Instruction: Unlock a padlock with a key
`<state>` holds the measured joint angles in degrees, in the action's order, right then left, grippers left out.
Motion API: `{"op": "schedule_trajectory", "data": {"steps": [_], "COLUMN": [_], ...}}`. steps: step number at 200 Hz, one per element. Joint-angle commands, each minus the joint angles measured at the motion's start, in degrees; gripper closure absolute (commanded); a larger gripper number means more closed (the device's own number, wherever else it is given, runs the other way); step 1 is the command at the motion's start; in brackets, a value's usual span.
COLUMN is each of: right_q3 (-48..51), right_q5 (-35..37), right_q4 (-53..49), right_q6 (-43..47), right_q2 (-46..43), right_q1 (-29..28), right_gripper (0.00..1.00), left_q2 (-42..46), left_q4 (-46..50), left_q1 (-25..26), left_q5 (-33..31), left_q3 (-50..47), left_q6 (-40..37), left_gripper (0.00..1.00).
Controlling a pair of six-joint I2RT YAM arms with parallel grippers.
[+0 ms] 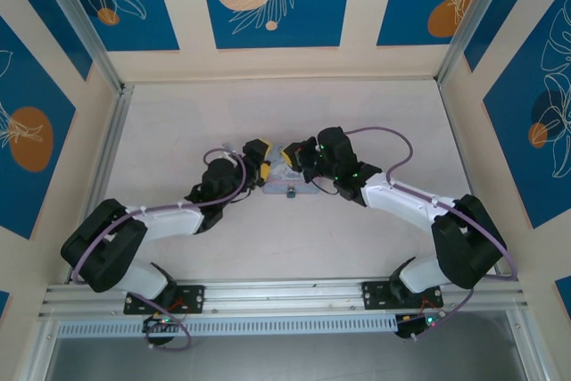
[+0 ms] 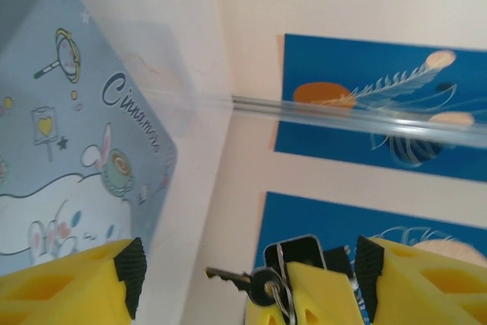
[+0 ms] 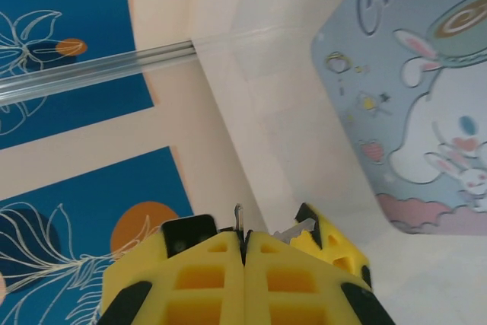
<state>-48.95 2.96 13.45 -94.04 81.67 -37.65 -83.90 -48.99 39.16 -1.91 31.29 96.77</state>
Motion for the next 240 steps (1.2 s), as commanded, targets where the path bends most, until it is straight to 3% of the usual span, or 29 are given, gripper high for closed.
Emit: {"op": "schedule_trajectory", "data": {"steps": [1, 95, 240], "right_q3": [-2.38, -1.01, 3.51], "right_q5": [2.84, 4.05, 6.01], "right_q4": [2.96, 5.49, 4.74], "right_q6": [-3.4, -5.89, -6.18], "right_q2": [0.58, 1.3, -1.25], "right_q1": [-1.23, -2.25, -0.41], "right_gripper": [1.0, 1.0, 1.0], "left_q2": [-3.01, -6.62, -5.94], "left_q4": [-7.67, -12.52, -9.61], "left_q1": [0.77, 2.72, 3.12], "left_q5": [-2.95, -4.86, -5.95], "left_q3": [0.71, 4.56, 3.29], "left_q6": [6.41, 9.59, 8.82], "left_gripper": [0.29, 0.37, 0.53]}}
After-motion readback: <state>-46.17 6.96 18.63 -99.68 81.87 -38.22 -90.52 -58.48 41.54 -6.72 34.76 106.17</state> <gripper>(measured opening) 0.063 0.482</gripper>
